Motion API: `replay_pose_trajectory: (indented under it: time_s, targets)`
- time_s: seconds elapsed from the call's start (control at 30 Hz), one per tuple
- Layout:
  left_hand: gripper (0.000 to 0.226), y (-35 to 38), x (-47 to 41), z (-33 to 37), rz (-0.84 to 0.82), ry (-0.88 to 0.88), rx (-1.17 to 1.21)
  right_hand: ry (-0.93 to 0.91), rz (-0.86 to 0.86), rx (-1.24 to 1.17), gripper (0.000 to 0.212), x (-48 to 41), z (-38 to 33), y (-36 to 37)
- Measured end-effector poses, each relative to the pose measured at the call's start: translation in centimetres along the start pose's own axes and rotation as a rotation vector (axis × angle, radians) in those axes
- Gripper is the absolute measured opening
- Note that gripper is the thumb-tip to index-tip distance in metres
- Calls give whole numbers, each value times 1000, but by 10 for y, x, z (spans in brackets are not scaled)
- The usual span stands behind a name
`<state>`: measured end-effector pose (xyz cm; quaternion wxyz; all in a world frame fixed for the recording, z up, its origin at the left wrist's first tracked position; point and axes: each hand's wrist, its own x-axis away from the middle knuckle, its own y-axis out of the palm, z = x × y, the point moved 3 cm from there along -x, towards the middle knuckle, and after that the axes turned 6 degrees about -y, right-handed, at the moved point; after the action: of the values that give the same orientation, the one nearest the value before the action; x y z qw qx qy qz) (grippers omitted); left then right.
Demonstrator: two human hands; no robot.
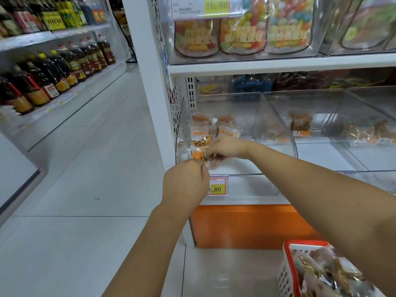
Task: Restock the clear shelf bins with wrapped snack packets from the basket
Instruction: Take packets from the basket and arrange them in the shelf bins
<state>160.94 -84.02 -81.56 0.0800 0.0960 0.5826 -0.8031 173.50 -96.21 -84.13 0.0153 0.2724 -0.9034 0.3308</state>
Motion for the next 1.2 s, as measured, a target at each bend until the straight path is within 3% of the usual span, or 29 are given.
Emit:
replay_pose_trajectory:
  time_s: [0.1,0.2,0.37,0.53,0.7,0.87,1.03,1.2]
  targets:
    - [31,9,-13,4,-25,-29,26,115,158,-207,19,-9,12,-13]
    - [32,18,-18,10,-54,-55,10,199,127,-278,17,-15,14,-9]
    - [34,24,-23,15,-59,-104,-39,301,104,-51,24,-16,12,5]
    - [32,28,-22,15,-42,-107,-28,177,276,6,27,-22,11,-9]
    - [31,29,-22,13,-27,-113,-12,152,403,176,44,-21,8,-6]
    - [30,29,-22,14,-34,-100,13,169,332,225,39,-17,12,-1]
    - [29,26,-22,13,-20,-84,32,216,309,76,48,-8,10,-5]
    - [33,26,-19,13,-20,-107,18,201,294,-45,30,13,3,-15]
